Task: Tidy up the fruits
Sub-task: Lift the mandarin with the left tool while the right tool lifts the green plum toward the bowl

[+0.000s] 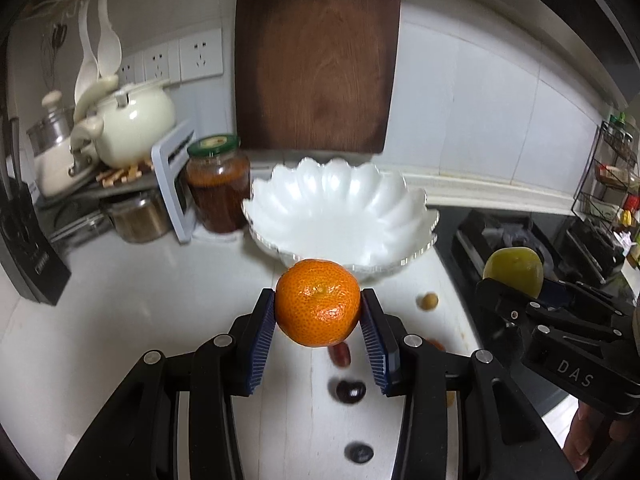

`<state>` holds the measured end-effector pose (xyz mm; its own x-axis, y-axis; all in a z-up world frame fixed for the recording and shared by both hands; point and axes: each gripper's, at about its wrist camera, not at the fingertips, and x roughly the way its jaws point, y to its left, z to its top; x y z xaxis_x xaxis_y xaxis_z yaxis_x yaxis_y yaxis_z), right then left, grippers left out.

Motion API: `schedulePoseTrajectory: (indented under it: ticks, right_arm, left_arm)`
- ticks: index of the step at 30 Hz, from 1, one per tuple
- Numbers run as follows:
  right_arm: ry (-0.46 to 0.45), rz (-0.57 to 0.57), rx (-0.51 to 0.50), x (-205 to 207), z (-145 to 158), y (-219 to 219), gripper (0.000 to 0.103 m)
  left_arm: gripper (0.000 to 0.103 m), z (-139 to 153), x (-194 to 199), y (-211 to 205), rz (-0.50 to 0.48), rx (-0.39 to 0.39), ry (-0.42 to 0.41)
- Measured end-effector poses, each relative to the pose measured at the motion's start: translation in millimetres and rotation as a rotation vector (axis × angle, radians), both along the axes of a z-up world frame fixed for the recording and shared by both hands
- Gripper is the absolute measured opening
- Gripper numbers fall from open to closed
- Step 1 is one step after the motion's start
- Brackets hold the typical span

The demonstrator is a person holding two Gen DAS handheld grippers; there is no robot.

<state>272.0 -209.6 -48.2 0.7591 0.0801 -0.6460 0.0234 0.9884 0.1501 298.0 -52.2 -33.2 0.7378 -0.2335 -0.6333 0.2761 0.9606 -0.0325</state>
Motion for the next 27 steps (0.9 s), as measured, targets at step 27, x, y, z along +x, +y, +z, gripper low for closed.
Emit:
schedulePoseTrajectory:
  ticks: [27]
  right_arm:
    - [0.003,0.073,-0.058,158,19,-26,0.05]
  left_arm:
    - [0.042,17,144,-36,0.049,0.062,0.023]
